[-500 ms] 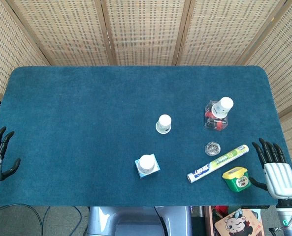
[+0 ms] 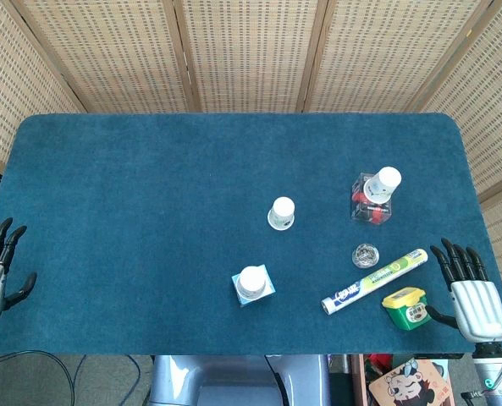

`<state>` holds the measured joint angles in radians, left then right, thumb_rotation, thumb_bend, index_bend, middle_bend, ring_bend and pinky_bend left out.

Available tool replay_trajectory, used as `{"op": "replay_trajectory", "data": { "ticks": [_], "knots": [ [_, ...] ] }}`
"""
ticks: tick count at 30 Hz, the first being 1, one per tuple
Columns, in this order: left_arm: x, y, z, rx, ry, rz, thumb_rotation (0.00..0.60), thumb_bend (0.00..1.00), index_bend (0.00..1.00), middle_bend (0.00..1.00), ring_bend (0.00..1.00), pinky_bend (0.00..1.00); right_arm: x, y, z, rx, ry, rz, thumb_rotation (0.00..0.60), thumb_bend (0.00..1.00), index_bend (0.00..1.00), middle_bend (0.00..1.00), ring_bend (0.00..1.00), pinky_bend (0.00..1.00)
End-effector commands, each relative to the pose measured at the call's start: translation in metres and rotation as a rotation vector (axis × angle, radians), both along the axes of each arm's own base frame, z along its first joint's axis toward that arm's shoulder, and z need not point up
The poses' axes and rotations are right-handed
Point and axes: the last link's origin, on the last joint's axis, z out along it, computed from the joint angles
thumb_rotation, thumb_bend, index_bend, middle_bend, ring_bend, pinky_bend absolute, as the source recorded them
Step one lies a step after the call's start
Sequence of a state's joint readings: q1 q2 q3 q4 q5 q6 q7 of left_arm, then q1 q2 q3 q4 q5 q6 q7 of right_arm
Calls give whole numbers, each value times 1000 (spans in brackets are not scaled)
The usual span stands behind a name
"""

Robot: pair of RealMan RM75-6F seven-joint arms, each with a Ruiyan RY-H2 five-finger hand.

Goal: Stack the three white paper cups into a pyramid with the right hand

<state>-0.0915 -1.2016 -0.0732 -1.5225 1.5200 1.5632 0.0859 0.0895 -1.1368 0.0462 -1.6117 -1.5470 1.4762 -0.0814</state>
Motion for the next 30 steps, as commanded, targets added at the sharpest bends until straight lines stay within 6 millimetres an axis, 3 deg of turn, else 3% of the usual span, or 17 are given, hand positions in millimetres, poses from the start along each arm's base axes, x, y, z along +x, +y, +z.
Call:
{"op": "replay_trajectory", "data": {
  "ticks": [1,21,30],
  "knots": [
    [0,-1,1,2,-3,-2,600,354,81,0,0,0,2,0,0,-4,-2,10,600,132,0,0,0,0],
    [1,-1,-2,-15,7,5,600,354,81,0,0,0,4,2,-1,0,-14,16,600,132,49,0,0,0],
    [0,-1,-2,-15,5,15,600,355,81,0,0,0,9,-11,-7,32,-28,44,600,132,61,0,0,0]
  ]
}}
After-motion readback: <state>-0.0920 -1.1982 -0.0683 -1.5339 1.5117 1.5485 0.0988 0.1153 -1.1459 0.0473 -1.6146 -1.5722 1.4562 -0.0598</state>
